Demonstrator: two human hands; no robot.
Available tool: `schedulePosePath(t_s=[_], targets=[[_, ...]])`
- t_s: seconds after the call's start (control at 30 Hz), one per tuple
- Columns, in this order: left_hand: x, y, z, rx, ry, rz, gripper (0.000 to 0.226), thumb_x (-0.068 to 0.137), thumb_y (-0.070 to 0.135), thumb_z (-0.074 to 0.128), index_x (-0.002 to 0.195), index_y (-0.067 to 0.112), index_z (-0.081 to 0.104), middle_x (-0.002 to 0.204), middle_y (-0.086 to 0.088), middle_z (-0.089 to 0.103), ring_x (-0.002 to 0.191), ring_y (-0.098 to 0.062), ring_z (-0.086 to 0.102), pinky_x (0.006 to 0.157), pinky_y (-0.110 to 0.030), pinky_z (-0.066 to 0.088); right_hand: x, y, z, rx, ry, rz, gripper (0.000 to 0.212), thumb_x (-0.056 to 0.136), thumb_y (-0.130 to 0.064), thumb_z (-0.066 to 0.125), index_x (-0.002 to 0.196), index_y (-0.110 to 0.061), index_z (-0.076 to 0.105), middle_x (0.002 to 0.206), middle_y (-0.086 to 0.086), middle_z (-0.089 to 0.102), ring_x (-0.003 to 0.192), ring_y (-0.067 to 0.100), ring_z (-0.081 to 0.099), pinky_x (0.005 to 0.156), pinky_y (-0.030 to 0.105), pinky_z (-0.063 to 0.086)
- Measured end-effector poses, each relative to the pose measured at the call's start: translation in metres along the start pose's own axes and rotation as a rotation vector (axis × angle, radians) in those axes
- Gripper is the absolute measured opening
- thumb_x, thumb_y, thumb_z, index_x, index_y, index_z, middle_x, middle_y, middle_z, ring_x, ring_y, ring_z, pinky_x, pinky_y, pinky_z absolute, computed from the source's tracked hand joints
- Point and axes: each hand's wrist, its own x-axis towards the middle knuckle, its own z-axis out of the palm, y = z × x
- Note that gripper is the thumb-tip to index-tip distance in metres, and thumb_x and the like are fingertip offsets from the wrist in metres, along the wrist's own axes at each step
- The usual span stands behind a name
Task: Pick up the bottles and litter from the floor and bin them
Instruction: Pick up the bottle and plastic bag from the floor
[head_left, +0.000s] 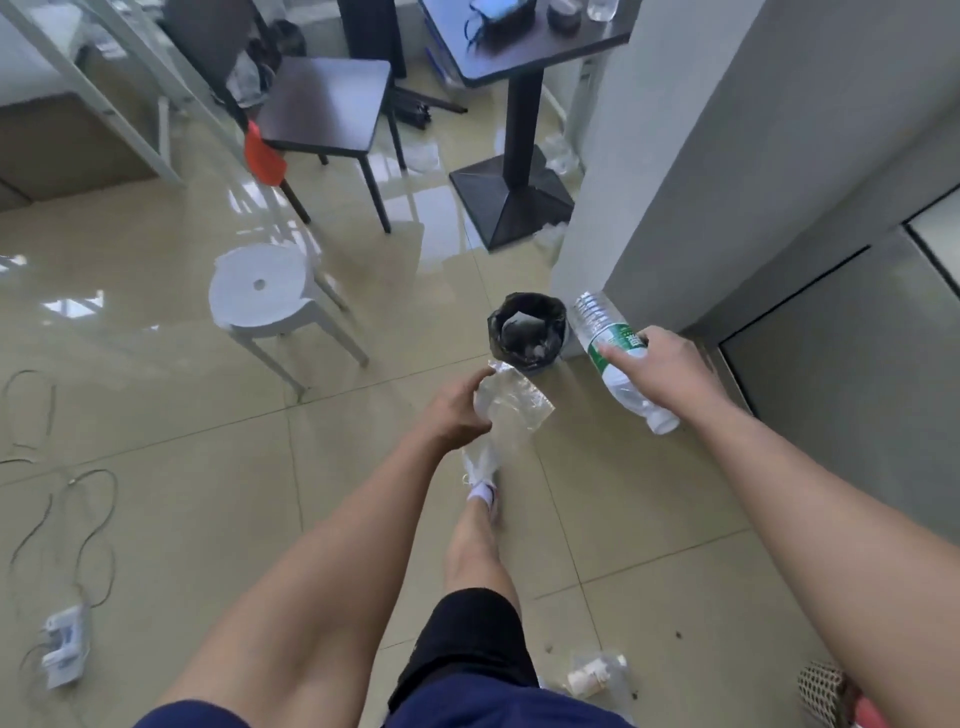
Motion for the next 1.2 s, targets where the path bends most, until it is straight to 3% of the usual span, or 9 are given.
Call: schedulePosePath(t_s=[0.13,0.27,0.4,0.57,0.63,0.8,0.93,1.07,1.2], targets=[[0.144,-0.028,0.002,-0.061,-0.045,-0.059,0.073,0.083,0.008,0.066,0.149,0.032,0.047,0.129,-0.002,0.061,0.110,-0.026,0.062,0.096,-0.039,0.053,0.136,-0.019,0.047,0.001,-0.090,0.083,0.057,0.087,-0.069,0.058,0.111,-0.017,0.062,0.102,0.004,0.066,0.091,0.026,0.063,0.071,0.038,0.050],[0.265,-0.044,0.012,-0.091,-0.105,-0.093,0.079,0.078,0.005,0.070,0.149,0.031,0.047,0.131,-0.004,0.062,0.104,-0.031,0.066,0.088,-0.040,0.057,0.243,-0.023,0.082,0.025,-0.101,0.158,0.052,0.088,-0.068,0.056,0.111,-0.021,0.059,0.095,-0.003,0.061,0.080,0.016,0.059,0.059,0.033,0.041],[0.364,-0.055,0.050,-0.066,-0.168,-0.078,0.081,0.079,0.005,0.070,0.152,0.027,0.043,0.142,-0.005,0.057,0.119,-0.029,0.061,0.098,-0.034,0.050,0.321,-0.002,0.120,0.058,-0.101,0.200,0.045,0.090,-0.067,0.054,0.105,-0.025,0.054,0.090,-0.007,0.056,0.083,0.018,0.056,0.061,0.034,0.038],[0.474,-0.086,0.115,-0.025,-0.238,-0.037,0.085,0.079,0.006,0.067,0.156,0.024,0.037,0.154,-0.005,0.048,0.139,-0.025,0.047,0.113,-0.039,0.044,0.396,0.048,0.183,0.075,-0.137,0.226,0.047,0.092,-0.063,0.058,0.117,-0.023,0.058,0.093,-0.008,0.058,0.083,0.013,0.058,0.064,0.031,0.042],[0.513,-0.099,0.134,-0.063,-0.205,-0.062,0.087,0.080,0.006,0.069,0.157,0.025,0.035,0.153,-0.002,0.049,0.138,-0.023,0.048,0.112,-0.039,0.045,0.415,0.067,0.209,0.083,-0.141,0.236,0.053,0.091,-0.065,0.058,0.122,-0.023,0.058,0.098,-0.007,0.062,0.089,0.016,0.062,0.070,0.033,0.045],[0.576,-0.127,0.175,-0.136,-0.162,-0.119,0.088,0.085,0.013,0.070,0.159,0.032,0.025,0.131,0.003,0.063,0.118,-0.018,0.058,0.091,-0.033,0.054,0.448,0.096,0.261,0.099,-0.182,0.240,0.056,0.089,-0.067,0.059,0.126,-0.024,0.058,0.102,-0.008,0.065,0.090,0.015,0.065,0.070,0.033,0.049],[0.599,-0.156,0.199,-0.110,-0.070,-0.162,0.074,0.087,0.011,0.068,0.152,0.030,0.039,0.128,0.001,0.066,0.118,-0.019,0.060,0.090,-0.030,0.052,0.472,0.101,0.297,0.093,-0.246,0.233,0.054,0.089,-0.066,0.058,0.123,-0.024,0.057,0.106,-0.004,0.067,0.090,0.016,0.066,0.076,0.038,0.056],[0.606,-0.175,0.203,-0.075,0.108,-0.144,0.057,0.087,0.017,0.069,0.140,0.028,0.052,0.127,0.004,0.067,0.114,-0.019,0.062,0.089,-0.036,0.055,0.495,0.092,0.325,0.080,-0.269,0.214,0.044,0.090,-0.063,0.058,0.114,-0.026,0.055,0.101,-0.005,0.065,0.082,0.010,0.064,0.062,0.030,0.048],[0.609,-0.185,0.197,0.091,0.257,-0.108,0.050,0.087,0.019,0.071,0.135,0.024,0.058,0.123,0.002,0.064,0.114,-0.020,0.058,0.090,-0.039,0.054,0.514,0.082,0.347,0.066,-0.280,0.211,0.038,0.090,-0.057,0.059,0.112,-0.027,0.053,0.099,-0.004,0.064,0.080,0.009,0.062,0.061,0.030,0.047]])
